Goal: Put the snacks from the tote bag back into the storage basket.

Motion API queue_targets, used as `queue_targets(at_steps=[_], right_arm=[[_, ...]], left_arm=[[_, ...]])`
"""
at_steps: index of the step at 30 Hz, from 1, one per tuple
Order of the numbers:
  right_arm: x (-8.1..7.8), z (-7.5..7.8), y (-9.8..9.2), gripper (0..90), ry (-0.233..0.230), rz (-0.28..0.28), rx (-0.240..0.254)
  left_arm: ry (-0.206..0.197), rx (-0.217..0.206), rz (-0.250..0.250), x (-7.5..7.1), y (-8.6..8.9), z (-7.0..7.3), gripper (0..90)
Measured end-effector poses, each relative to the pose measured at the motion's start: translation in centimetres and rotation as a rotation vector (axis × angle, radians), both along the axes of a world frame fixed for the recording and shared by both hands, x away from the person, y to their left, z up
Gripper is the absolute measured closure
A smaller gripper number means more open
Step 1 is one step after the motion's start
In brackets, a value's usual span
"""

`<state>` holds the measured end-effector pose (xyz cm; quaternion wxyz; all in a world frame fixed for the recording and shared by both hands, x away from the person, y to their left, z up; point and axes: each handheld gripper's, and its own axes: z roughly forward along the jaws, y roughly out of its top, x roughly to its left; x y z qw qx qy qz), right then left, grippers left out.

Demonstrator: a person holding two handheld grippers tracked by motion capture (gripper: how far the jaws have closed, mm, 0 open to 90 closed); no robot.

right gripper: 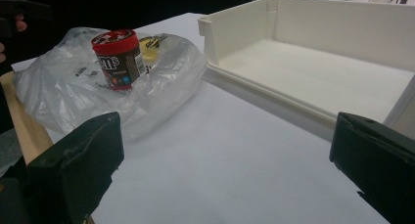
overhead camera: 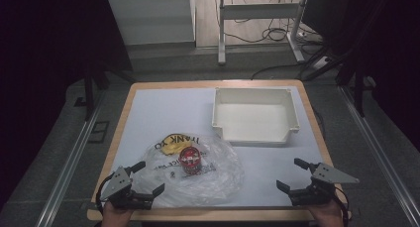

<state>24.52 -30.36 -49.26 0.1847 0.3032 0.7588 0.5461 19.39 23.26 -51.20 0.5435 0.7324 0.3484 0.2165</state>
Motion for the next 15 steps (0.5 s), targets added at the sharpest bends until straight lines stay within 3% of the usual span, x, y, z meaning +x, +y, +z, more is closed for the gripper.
queue_targets(at_steps=[15], right_arm=[[-0.05,-0.04,0.17,0.0,0.002,-0.006,-0.008]], left_arm=[[-0.007,0.000,0.000,-0.05,-0.03,0.03,0.5]])
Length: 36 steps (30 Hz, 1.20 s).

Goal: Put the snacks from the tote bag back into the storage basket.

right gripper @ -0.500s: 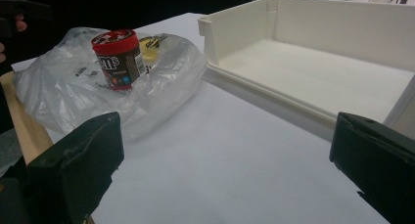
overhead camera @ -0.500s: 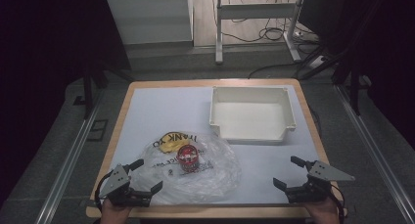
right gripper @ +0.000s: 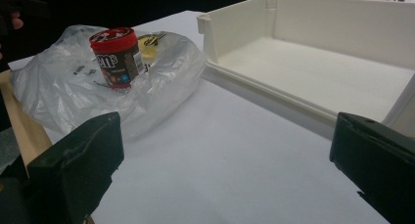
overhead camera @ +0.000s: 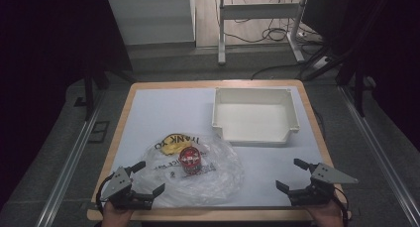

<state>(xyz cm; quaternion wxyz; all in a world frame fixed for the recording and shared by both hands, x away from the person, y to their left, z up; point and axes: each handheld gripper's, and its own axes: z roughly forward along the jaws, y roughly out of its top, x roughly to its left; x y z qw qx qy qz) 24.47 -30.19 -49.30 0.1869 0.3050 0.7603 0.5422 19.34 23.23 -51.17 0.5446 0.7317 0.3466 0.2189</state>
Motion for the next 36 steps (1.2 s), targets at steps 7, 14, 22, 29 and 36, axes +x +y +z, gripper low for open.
queue_targets(at_steps=[7,14,22,29,36], right_arm=[[0.0,0.0,0.2,0.0,-0.004,0.000,-0.006],[-0.1,0.1,0.6,0.0,-0.016,0.010,-0.046],[0.0,0.7,1.2,0.0,-0.010,0.012,-0.073],[0.4,1.1,1.6,0.0,0.015,0.014,-0.050],[0.7,1.8,2.6,0.0,0.012,0.031,-0.038]], left_arm=[[-0.003,-0.003,0.001,0.0,0.0,0.0,0.5],[-0.005,-0.004,0.002,0.0,0.1,0.0,0.5],[-0.005,-0.006,0.008,0.0,0.1,0.0,0.5],[-0.006,-0.009,0.010,0.0,0.1,0.0,0.5],[-0.007,-0.007,0.010,0.0,0.1,0.0,0.5]])
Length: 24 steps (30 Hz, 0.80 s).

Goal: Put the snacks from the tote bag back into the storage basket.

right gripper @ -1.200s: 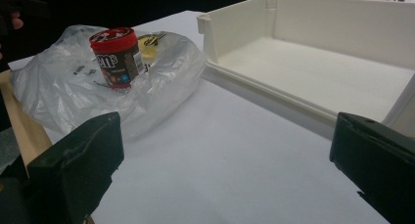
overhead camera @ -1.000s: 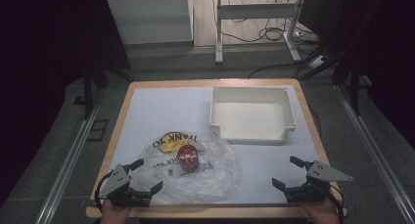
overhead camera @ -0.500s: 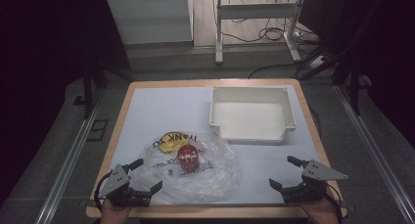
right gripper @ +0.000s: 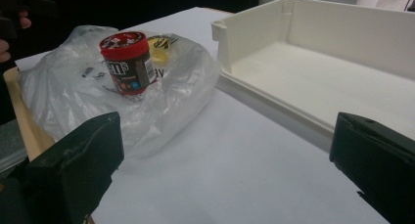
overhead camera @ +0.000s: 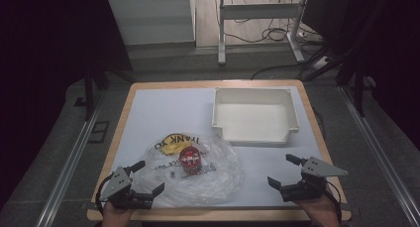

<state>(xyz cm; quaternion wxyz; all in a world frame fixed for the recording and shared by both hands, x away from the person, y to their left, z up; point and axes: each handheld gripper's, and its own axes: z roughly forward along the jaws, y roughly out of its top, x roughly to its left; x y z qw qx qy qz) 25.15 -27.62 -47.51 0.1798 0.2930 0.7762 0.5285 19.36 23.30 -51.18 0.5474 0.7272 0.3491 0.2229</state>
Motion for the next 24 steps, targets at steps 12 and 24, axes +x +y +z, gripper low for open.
queue_targets(at_steps=[12,24], right_arm=[[0.8,0.4,1.8,0.0,0.008,0.035,-0.029],[1.8,0.8,3.5,0.0,-0.005,0.058,-0.003]], left_arm=[[-0.002,0.000,0.001,0.0,0.0,0.0,0.5],[-0.003,0.000,0.000,0.0,0.0,0.0,0.5]])
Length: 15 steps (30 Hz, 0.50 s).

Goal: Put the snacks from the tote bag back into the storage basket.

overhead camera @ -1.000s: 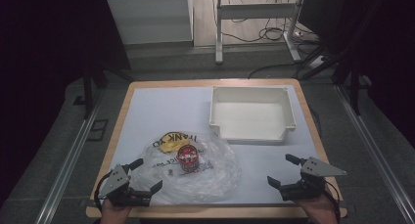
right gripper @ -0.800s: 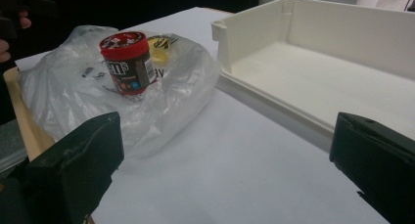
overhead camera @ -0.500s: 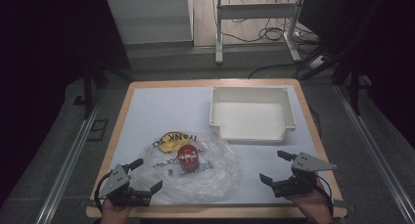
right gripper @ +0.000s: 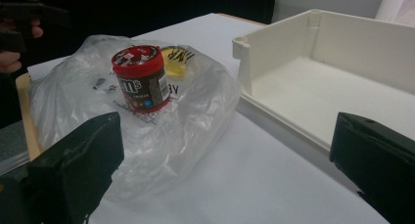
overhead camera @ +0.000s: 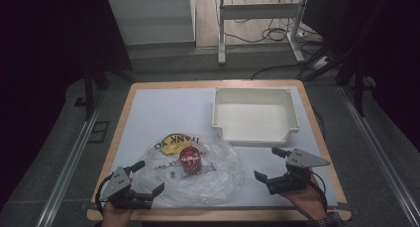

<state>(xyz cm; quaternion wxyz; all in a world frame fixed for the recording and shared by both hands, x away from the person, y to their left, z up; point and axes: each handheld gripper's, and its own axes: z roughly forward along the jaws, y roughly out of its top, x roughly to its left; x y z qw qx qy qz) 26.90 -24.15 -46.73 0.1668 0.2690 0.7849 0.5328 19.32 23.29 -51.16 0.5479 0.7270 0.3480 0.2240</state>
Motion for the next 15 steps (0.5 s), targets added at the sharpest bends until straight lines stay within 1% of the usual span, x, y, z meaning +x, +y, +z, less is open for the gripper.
queue_targets(at_steps=[5,8,9,12,13,15], right_arm=[[0.3,0.1,0.6,0.0,-0.012,0.008,0.003],[0.7,0.1,1.6,0.1,-0.024,0.016,-0.006],[0.7,0.1,1.6,0.1,-0.024,0.016,-0.006],[1.1,0.0,2.6,0.1,-0.040,0.038,-0.012],[1.1,0.0,2.6,0.1,-0.040,0.038,-0.012],[1.3,-0.1,3.2,0.2,-0.046,0.051,-0.018]], left_arm=[[0.001,0.001,-0.002,0.0,0.0,0.0,0.5],[0.001,0.000,-0.002,0.0,0.0,0.0,0.5],[0.000,0.001,-0.002,0.0,0.0,0.0,0.5],[0.001,0.000,-0.001,0.0,0.0,0.0,0.5],[0.000,0.000,-0.001,0.0,0.0,0.0,0.5],[0.000,0.000,-0.001,0.0,0.0,0.0,0.5]])
